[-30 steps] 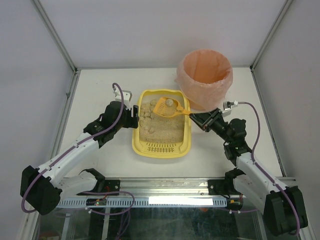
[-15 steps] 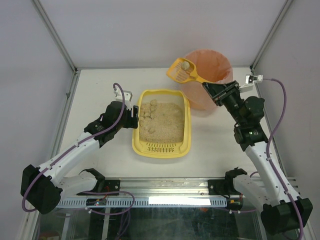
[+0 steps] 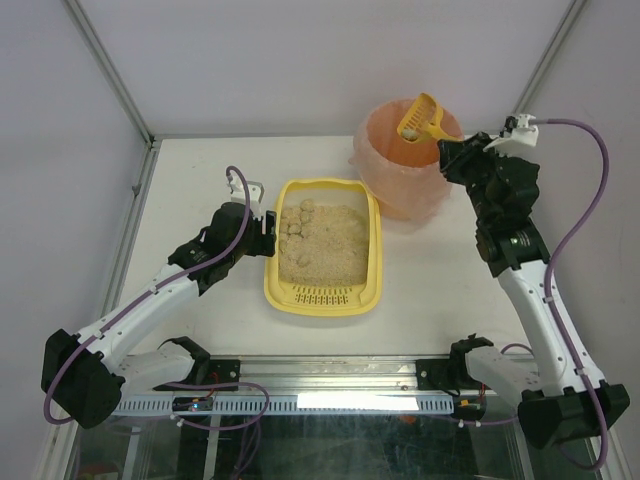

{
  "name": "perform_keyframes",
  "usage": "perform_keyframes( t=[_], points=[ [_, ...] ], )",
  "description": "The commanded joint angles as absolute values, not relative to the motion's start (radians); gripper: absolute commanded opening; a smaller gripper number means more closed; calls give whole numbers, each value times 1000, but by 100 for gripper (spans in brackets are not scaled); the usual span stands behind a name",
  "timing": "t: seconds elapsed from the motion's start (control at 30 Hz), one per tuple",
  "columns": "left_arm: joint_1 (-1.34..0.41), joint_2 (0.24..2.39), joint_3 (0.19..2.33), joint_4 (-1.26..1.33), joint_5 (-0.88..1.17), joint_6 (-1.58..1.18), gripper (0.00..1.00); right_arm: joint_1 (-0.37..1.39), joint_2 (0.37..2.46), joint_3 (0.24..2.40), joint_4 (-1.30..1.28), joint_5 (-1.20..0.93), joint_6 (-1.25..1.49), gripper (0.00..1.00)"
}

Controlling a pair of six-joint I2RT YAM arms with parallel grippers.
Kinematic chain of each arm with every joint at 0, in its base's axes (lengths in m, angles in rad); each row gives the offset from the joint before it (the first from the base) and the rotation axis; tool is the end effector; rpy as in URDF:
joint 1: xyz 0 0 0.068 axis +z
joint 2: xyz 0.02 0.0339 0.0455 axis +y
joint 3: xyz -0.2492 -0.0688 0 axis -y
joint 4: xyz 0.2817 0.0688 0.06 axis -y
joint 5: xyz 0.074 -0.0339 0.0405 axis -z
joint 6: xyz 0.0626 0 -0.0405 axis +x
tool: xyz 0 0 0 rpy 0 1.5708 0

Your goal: Clean the litter box

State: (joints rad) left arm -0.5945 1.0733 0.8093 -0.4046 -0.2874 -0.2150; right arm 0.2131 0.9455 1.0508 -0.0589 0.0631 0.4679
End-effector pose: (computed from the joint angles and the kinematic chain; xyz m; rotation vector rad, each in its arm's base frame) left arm 0.2534 -0.1499 0.2338 0.2641 2.1945 -0.1273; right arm 0.2787 0.0563 0.4112 0.2468 1.5252 0.4942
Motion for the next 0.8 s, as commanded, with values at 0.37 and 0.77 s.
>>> perform_keyframes(
  t=[0.37, 0.77],
  points=[
    [-593, 1040, 845, -377, -304, -176, 67, 298, 1202, 1234, -69, 130, -298, 0],
    [-593, 999, 816, -336, -308, -161, 66, 346, 1122, 1091, 147, 155, -586, 0]
  ],
)
